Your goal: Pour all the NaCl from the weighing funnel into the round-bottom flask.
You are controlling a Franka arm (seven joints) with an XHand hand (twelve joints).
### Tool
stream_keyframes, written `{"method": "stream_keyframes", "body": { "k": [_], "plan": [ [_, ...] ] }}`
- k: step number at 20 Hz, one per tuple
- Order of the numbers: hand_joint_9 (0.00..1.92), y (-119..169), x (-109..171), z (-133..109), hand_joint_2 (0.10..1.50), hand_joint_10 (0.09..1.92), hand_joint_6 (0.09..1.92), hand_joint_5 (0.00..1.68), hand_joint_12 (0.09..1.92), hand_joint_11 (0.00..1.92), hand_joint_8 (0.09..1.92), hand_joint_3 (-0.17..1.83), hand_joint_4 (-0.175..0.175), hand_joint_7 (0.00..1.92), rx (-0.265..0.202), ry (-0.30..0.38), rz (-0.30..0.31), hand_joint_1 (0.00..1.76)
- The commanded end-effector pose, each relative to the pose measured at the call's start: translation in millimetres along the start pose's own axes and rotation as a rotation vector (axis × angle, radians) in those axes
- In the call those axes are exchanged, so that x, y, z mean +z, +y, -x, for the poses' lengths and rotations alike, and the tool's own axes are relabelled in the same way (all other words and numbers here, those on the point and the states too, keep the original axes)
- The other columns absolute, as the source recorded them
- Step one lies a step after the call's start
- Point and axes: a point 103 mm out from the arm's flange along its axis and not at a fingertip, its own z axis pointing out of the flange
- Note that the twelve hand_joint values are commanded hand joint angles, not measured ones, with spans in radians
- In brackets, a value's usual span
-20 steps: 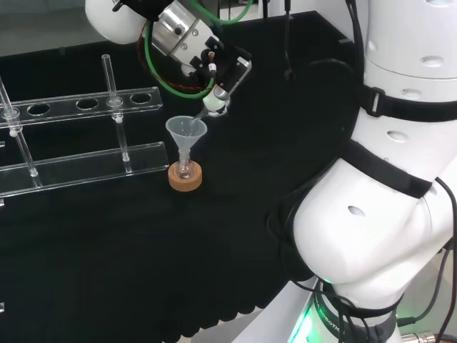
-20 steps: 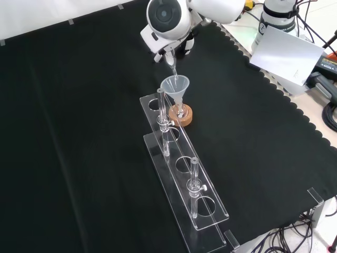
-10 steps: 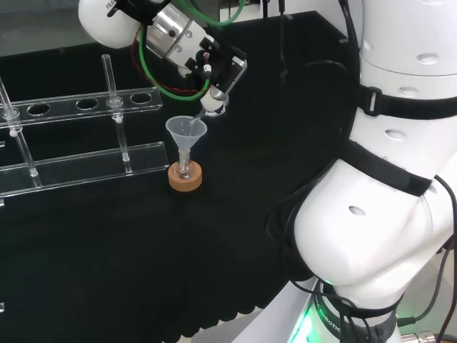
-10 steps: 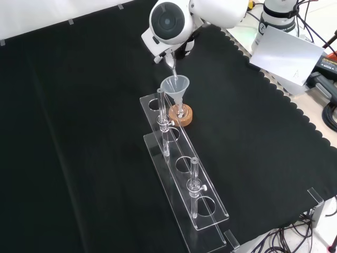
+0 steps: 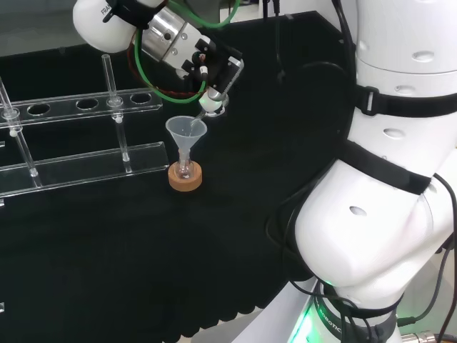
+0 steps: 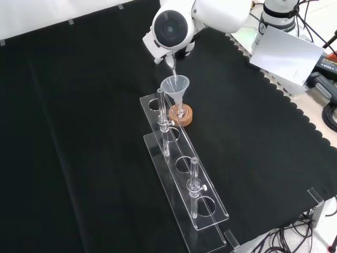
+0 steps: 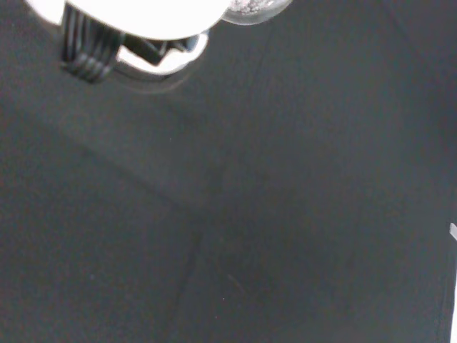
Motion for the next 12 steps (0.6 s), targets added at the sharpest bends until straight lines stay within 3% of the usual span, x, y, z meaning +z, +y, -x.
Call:
{"method": "stream_keyframes", "body": {
  "k": [1,12],
  "plan": [
    [1.46,-0.9,-2.2,0.1,0.62,0.09,0.66,1.29,0.88,1.09,0.51,0.71,0.175,1.16,0.008,-0.020,-0.004,1.13],
    [1.46,-1.7,-7.5,-3.6,0.63,0.09,0.66,1.29,0.88,1.09,0.50,0.71,0.175,1.16,0.026,-0.075,-0.014,1.13]
  ]
}}
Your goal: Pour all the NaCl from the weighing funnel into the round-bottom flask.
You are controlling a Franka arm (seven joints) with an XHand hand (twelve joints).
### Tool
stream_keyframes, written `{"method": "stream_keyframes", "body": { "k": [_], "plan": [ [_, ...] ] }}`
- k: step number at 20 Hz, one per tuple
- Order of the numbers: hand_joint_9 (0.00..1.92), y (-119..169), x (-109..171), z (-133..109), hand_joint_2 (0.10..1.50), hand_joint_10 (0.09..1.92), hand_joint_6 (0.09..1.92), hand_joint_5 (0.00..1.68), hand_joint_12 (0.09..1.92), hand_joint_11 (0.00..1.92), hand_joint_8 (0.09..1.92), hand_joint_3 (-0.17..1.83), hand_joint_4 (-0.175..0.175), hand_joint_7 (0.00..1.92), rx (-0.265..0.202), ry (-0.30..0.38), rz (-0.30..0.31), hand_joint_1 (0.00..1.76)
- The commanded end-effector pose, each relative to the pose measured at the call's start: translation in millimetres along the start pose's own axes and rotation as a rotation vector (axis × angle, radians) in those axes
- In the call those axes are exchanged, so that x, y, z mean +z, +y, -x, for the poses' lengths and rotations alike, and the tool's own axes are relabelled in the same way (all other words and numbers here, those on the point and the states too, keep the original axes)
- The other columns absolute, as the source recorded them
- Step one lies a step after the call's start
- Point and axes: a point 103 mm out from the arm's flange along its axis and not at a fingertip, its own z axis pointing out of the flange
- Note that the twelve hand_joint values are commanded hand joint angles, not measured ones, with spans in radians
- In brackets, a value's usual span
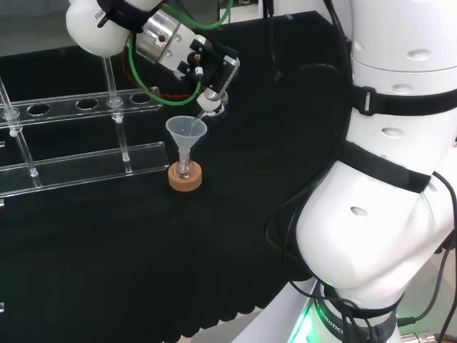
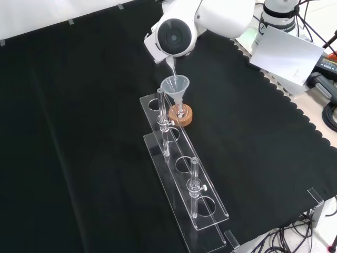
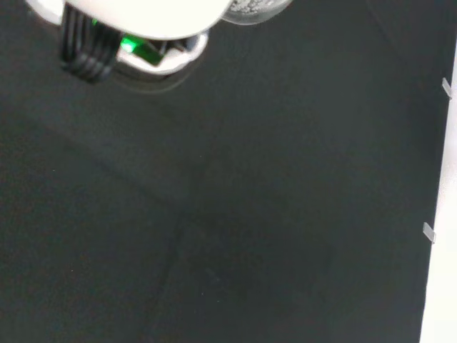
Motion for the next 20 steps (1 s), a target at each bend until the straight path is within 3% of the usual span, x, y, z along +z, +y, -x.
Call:
{"method": "stream_keyframes", "body": {
  "k": [1,20],
  "plan": [
    [1.46,-0.1,-2.3,-2.6,0.63,0.09,0.66,1.29,0.88,1.09,0.50,0.70,0.175,1.16,0.007,-0.030,-0.003,1.13],
    [1.46,0.9,-6.8,-8.2,0.63,0.09,0.66,1.29,0.88,1.08,0.50,0.70,0.175,1.16,0.025,-0.089,-0.031,1.13]
  ]
}}
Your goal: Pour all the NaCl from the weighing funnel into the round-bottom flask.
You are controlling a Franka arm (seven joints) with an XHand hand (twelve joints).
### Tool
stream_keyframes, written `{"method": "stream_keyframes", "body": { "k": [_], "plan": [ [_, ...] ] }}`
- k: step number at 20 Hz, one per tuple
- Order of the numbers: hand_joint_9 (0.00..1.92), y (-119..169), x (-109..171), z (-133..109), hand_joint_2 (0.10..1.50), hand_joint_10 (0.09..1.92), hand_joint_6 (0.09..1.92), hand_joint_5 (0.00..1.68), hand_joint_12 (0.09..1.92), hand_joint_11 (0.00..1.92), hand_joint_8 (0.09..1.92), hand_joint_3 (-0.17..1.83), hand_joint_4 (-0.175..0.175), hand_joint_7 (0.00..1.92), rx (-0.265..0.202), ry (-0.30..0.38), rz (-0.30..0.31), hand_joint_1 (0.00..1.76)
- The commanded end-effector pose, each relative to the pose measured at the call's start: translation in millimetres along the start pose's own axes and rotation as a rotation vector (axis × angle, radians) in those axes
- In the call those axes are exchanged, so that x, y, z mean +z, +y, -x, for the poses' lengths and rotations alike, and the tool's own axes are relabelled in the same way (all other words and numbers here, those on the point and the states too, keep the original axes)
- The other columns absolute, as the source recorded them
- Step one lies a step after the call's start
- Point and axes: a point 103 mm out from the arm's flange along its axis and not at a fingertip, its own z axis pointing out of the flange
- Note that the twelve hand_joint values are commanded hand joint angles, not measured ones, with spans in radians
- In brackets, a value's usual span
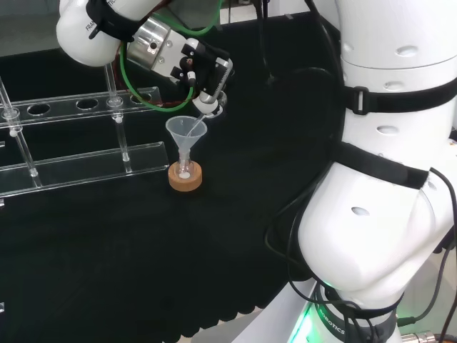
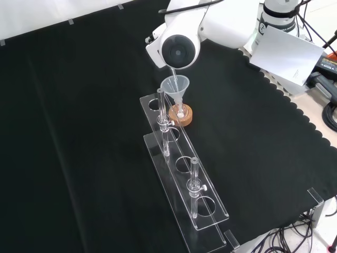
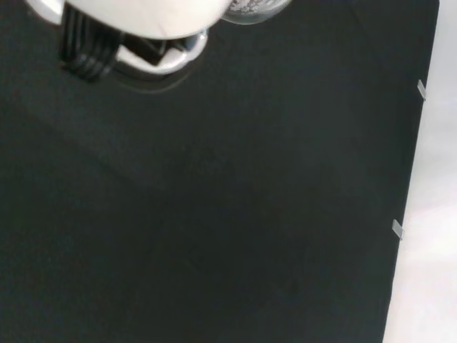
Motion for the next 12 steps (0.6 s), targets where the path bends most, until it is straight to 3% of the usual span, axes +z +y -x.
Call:
{"method": "stream_keyframes", "body": {
  "k": [1,12],
  "plan": [
    [1.46,-0.5,-2.8,-1.0,0.63,0.09,0.66,1.29,0.88,1.08,0.50,0.70,0.175,1.16,0.006,-0.018,-0.005,1.13],
    [1.46,-3.2,-9.2,-3.8,0.63,0.09,0.66,1.30,0.88,1.08,0.50,0.70,0.175,1.15,0.017,-0.057,-0.003,1.13]
  ]
}}
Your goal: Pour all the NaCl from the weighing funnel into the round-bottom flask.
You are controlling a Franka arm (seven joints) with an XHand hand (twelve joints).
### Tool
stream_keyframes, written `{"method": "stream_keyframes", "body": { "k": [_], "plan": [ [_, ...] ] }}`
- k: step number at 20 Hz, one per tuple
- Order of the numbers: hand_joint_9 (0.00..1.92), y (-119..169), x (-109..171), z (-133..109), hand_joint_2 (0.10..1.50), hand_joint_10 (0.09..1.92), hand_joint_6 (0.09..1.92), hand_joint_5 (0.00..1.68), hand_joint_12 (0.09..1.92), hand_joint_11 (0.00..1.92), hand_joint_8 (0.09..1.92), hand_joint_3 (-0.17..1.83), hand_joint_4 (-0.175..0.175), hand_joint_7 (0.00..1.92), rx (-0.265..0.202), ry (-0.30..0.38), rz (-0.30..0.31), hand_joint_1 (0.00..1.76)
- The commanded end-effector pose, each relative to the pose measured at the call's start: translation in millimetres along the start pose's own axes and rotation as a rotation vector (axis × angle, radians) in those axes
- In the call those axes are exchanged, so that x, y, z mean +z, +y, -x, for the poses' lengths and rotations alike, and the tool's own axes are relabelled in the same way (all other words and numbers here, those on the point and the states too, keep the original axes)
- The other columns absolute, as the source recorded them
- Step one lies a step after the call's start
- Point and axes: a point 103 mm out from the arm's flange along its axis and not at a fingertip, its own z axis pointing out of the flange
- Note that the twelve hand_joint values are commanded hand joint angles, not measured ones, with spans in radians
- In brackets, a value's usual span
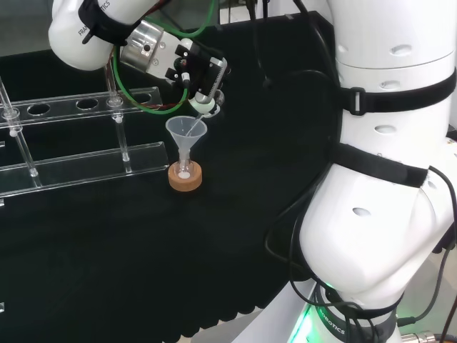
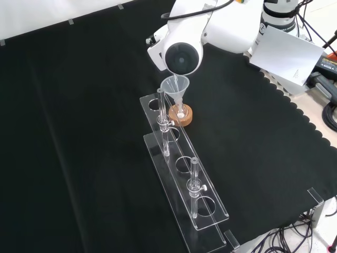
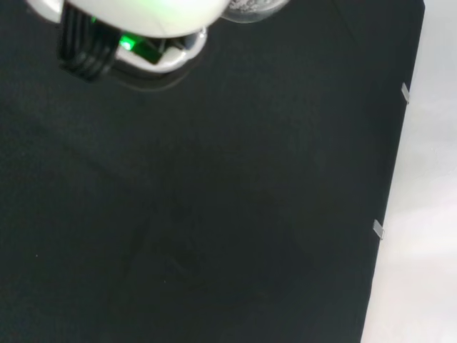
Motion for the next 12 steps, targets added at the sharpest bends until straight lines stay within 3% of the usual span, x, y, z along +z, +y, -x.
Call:
{"method": "stream_keyframes", "body": {
  "k": [1,12],
  "plan": [
    [1.46,-0.7,-2.0,-1.5,0.63,0.09,0.66,1.30,0.88,1.08,0.50,0.70,0.175,1.15,0.006,-0.021,0.004,1.13],
    [1.46,-1.0,-7.6,-4.6,0.62,0.09,0.65,1.30,0.88,1.09,0.50,0.71,0.175,1.16,0.018,-0.061,-0.014,1.13]
  ]
}}
